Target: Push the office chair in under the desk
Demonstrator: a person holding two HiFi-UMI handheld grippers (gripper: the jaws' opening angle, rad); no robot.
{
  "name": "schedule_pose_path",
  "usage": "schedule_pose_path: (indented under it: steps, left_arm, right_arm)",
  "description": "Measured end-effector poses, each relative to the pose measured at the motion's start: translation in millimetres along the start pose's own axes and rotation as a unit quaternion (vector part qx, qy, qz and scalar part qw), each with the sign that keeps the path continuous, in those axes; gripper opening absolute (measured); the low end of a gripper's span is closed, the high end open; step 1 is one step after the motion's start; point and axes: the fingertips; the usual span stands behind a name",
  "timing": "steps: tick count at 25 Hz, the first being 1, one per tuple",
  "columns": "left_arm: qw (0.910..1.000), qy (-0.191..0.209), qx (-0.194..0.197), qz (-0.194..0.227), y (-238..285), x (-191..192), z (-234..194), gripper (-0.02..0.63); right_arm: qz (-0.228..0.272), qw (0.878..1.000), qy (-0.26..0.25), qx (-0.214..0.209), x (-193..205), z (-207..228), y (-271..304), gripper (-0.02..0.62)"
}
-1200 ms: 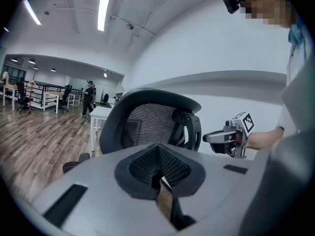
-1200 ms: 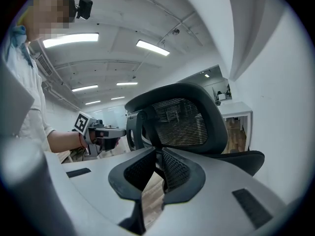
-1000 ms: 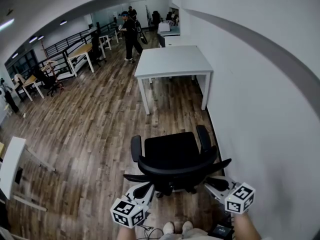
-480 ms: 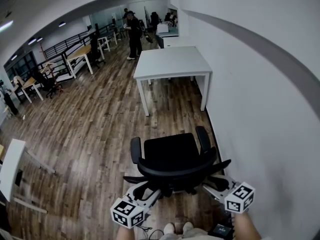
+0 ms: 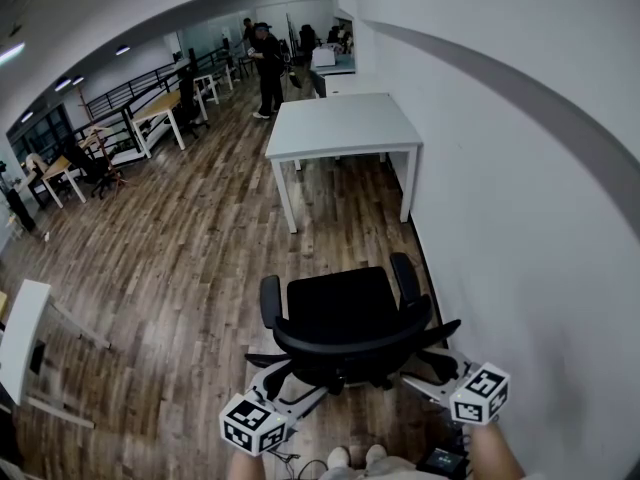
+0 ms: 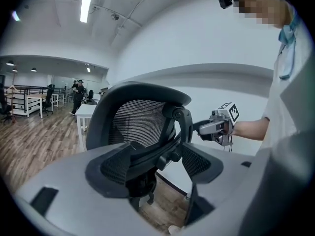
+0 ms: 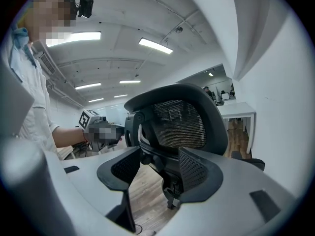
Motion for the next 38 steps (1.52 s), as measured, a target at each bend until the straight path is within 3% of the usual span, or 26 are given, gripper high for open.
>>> schedule_pose_path:
  steps: [15, 22, 27, 32, 38]
  left_arm:
    - [0.9905, 0.089, 0.017, -0.104, 2, 16, 1, 0.390]
    - [0.9713, 0.152, -0.004, -0.183, -2, 28, -19, 0.396]
    - [0.9578, 0.170, -0.010, -0.231, -8, 37, -31, 0.400]
    - [0.9448, 0.184, -0.014, -0.271, -9, 45, -41, 0.400]
    - [0.9243, 0.208, -0.027, -0.319, -10, 56, -57, 0.399]
  right_arm:
    - [-0.086, 0.991, -0.099, -0.032, 9, 1, 3, 0.304]
    - [-0.143, 0.975, -0.167, -0.031, 13, 14, 4, 0.321]
    - [-0.171, 0.967, -0.189, -0.025, 19, 29, 3, 0.324]
    - [-0.211, 0.950, -0.230, -0.015, 21, 43, 3, 0.325]
    - [-0.282, 0.913, -0.295, -0.013, 33, 59, 5, 0.326]
Point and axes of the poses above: the fingertips, and each gripper's own axes: y forward along the fingers, z to its right, x out of its underside, and after that the axes turned 3 degrees about x, right-handed
